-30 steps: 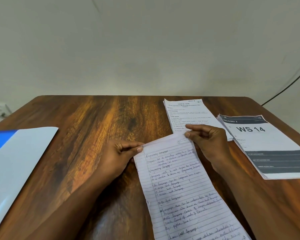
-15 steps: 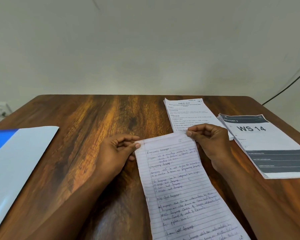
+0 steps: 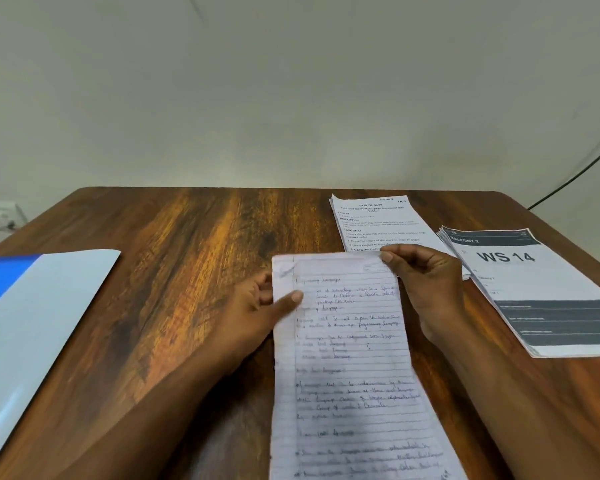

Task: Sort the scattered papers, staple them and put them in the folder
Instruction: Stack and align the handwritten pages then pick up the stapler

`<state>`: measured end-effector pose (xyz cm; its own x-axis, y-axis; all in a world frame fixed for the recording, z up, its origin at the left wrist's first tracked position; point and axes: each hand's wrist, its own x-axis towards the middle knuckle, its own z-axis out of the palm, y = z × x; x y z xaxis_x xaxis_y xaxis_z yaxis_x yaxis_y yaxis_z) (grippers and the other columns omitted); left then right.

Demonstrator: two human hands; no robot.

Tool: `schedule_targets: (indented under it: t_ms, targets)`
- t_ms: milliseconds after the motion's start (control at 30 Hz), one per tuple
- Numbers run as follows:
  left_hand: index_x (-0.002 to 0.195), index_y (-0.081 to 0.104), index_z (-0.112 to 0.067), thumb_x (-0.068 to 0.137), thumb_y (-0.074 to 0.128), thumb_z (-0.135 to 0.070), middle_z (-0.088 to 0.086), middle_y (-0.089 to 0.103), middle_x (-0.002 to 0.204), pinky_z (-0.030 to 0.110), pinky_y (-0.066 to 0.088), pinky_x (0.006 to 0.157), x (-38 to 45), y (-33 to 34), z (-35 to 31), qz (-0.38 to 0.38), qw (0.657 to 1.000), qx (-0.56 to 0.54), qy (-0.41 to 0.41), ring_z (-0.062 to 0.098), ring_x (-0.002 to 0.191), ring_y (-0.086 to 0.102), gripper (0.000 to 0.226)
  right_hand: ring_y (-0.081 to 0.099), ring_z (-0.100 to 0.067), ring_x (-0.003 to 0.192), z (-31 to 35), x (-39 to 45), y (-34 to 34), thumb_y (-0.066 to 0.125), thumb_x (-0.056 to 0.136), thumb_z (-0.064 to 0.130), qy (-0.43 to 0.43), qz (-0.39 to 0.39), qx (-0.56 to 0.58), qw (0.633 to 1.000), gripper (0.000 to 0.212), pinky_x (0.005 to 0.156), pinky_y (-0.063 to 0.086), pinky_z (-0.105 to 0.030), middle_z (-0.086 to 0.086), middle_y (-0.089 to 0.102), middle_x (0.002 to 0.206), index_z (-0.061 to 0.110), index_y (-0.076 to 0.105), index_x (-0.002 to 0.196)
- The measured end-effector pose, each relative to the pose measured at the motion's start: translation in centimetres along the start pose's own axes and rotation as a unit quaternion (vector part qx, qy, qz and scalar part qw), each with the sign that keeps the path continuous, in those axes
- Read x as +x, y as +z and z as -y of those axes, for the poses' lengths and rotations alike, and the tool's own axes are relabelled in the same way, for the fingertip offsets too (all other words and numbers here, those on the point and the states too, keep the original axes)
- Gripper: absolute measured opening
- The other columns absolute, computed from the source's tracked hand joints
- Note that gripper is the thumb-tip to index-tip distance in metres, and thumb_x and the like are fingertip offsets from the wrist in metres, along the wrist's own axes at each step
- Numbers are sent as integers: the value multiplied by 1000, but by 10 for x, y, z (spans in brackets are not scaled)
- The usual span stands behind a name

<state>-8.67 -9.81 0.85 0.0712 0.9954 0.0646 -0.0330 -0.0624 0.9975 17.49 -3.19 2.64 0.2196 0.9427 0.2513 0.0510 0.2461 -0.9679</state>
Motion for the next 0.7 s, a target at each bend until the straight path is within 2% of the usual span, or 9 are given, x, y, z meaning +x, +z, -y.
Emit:
schedule_targets:
  t_ms: [133,200,267,300,367,433,500,600,700]
  targets:
    - [129,66,-7,101,64,-13,12,78,121,43,65,87,-4,6,4,39,998,-32,-36,31,107,78,28,75,-23,104,7,-4,2,82,85,9,1,-43,70,997,17,90,60,-40,-3,80,102,15,81,101]
    - [127,68,-4,104,61,-12,13,79,120,42,66,86,-6,9,4,29,998,-41,-37,32,106,78,25,75,-24,102,13,-5,4,81,85,16,5,-47,96,994,19,79,60,-35,-4,80,103,14,80,104]
    - [124,70,-3,104,60,-12,14,79,117,42,66,82,-7,10,2,-10,999,-47,-10,34,104,78,24,74,-20,92,19,-8,6,81,82,32,31,-3,78,997,33,63,56,-27,-2,80,103,19,77,112]
    - [126,69,-2,105,59,-12,15,79,117,44,66,82,-7,10,0,-34,998,-58,5,35,105,78,26,75,-19,90,23,-11,8,80,80,37,55,39,65,996,41,63,57,-26,-1,80,103,20,73,117]
    - [129,68,-1,104,60,-15,14,78,119,49,66,84,-6,9,-3,-92,992,-77,37,35,106,77,29,77,-23,95,25,-19,12,79,81,34,105,140,49,983,46,78,62,-37,-6,80,107,17,69,123]
    - [129,68,-3,104,61,-16,13,79,118,49,66,85,-4,7,-7,-159,981,-90,63,33,105,78,29,76,-29,104,23,-30,19,77,89,22,129,227,46,964,36,94,59,-47,-10,78,114,11,71,122]
    - [125,71,-5,102,64,-16,12,80,115,46,67,82,-6,5,-15,-207,968,-125,68,32,103,79,26,75,-25,108,17,-40,25,76,91,18,112,258,24,959,27,99,57,-49,-5,78,116,16,74,118]
    - [119,73,-6,97,68,-13,13,81,111,42,67,77,-12,3,-24,-175,966,-183,58,32,99,79,24,75,-18,107,16,-49,31,76,92,27,41,219,-18,975,22,97,58,-49,5,79,114,28,76,113]
    - [116,74,-7,90,73,-17,17,80,112,50,65,82,-17,1,-27,-111,979,-163,53,39,102,78,28,76,-13,101,29,-57,36,70,95,22,-42,135,15,990,18,84,64,-41,9,79,108,28,73,112]
